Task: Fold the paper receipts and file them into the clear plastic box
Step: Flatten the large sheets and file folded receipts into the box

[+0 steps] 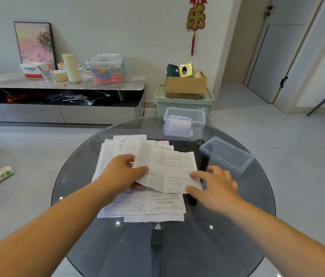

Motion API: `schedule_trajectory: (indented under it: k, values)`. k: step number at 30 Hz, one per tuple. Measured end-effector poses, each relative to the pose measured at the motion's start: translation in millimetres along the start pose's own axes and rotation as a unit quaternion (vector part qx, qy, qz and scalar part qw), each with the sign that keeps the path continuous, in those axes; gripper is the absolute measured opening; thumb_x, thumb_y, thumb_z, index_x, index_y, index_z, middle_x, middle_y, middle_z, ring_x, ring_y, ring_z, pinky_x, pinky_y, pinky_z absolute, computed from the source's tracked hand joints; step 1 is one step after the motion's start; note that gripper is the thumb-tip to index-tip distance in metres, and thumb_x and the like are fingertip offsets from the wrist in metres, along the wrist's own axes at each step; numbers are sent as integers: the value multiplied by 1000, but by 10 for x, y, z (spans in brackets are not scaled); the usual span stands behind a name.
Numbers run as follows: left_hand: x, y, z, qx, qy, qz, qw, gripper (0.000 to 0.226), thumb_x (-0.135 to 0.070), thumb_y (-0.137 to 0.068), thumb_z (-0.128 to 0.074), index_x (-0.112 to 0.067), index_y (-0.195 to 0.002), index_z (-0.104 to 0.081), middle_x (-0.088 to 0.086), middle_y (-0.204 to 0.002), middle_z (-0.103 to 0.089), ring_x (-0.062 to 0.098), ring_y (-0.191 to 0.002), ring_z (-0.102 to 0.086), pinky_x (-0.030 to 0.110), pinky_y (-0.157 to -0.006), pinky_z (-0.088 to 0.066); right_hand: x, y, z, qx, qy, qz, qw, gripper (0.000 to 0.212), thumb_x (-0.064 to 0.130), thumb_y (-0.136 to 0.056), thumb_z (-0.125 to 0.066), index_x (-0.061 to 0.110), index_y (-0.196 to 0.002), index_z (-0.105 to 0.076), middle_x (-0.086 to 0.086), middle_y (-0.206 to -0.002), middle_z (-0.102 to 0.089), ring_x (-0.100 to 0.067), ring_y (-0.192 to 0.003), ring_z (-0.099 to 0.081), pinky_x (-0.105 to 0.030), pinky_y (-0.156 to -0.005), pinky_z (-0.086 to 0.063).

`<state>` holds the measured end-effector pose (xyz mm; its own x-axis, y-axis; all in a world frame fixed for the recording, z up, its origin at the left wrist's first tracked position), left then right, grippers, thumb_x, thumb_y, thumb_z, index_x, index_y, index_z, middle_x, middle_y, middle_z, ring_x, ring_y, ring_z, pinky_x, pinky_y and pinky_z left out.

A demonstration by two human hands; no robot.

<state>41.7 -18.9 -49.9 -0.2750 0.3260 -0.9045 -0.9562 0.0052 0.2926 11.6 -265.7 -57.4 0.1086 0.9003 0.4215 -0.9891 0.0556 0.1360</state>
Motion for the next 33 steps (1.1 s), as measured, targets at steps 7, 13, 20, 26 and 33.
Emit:
schedule_trajectory:
  k: [7, 13, 20, 26, 33]
  values:
    - [-24, 188, -116, 2, 53, -6, 999, 65, -3, -88, -72, -36, -123, -30, 3, -122, -64, 27, -87, -75, 32, -65, -62, 439, 216, 67, -41, -40, 152, 987, 68, 70, -84, -58, 38, -142, -43, 20, -152, -29, -6, -140, -17, -38, -120, -21]
    - [-128, 473, -424, 76, 27, -33, 996, 33, -14, -93, -69, -17, -124, -61, 1, -119, -71, 23, -100, -72, 39, -87, -60, 625, 370, -71, -15, -47, 246, 968, 71, 67, -82, -63, 38, -143, -42, 24, -141, -43, 3, -127, -40, -19, -106, -37]
    - [-232, 797, -443, 143, -96, -79, 982, 47, -58, -79, -72, -36, -119, -59, -16, -100, -74, 2, -96, -69, 30, -96, -54, 460, 469, 55, -51, -61, 279, 957, 17, 42, -92, -62, 35, -107, -66, 22, -105, -64, 0, -99, -57, -18, -81, -47]
    - [-428, 715, -185, 34, -369, -251, 894, 68, -65, -64, -81, -48, -122, -49, -23, -139, -31, -1, -128, -33, 27, -111, -35, 172, 418, 55, -20, -233, 187, 954, 18, 35, -94, -64, 29, -108, -74, 13, -102, -73, -11, -92, -66, -31, -76, -57]
    - [-339, 574, -302, 85, -324, -281, 899, 13, -44, -87, -70, -37, -82, -61, -28, -82, -61, 2, -84, -59, 15, -69, -47, 73, 477, 49, 8, -308, 152, 939, 32, 29, -89, -70, 45, -117, -63, 26, -116, -67, -2, -113, -62, -24, -92, -56]
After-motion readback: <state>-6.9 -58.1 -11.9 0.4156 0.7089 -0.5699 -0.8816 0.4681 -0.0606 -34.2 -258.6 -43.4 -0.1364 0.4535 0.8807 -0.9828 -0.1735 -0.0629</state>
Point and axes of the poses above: each hand's wrist, its own y-axis away from the middle knuckle, its own z-axis out of the back of the hand, x = y × z, the point moved 9 cm from there along -y, towards the middle knuckle
